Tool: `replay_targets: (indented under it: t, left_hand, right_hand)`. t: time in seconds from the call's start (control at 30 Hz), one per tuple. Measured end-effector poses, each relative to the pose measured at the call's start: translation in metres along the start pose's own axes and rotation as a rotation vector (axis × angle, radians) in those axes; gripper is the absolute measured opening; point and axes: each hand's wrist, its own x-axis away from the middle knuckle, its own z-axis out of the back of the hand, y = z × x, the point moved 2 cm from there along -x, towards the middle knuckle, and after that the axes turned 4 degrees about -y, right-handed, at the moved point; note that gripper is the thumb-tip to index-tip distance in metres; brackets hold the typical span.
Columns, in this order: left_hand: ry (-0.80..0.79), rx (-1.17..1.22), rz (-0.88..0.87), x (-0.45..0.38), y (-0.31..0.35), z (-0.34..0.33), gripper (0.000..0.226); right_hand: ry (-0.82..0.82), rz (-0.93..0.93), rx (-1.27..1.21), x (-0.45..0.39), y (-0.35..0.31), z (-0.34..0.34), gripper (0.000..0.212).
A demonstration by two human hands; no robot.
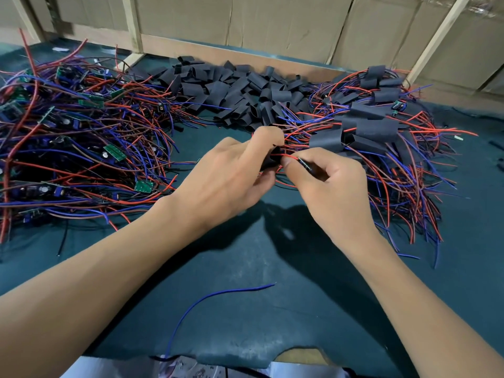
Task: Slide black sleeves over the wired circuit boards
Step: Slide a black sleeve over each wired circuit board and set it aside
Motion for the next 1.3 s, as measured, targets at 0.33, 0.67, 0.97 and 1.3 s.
replay_targets:
  t: [0.33, 0.67, 0.97, 1.3]
  left_hand:
    - [-0.026, 0.011, 0.095, 0.001, -0.006, -0.005, 0.030]
    - [-0.104, 0.075, 0.138, 0.001, -0.010, -0.008, 0.042]
    - [-0.110, 0.080, 0.073, 0.002, -0.004, -0.011, 0.046]
    - [-0.089, 0.088, -0.024, 0.003, -0.004, -0.007, 0.044]
  right_hand:
    - [0.033, -0.019, -0.070, -0.003, 0.008, 0.004, 0.028]
    - [-0.083, 0.131, -0.044, 0.001, 0.000, 0.005, 0.020]
    - [-0.034, -0.003, -0.096, -0.002, 0.004, 0.006, 0.014]
    - [-0.122, 0.046, -0.036, -0.003, 0.000, 0.012, 0.011]
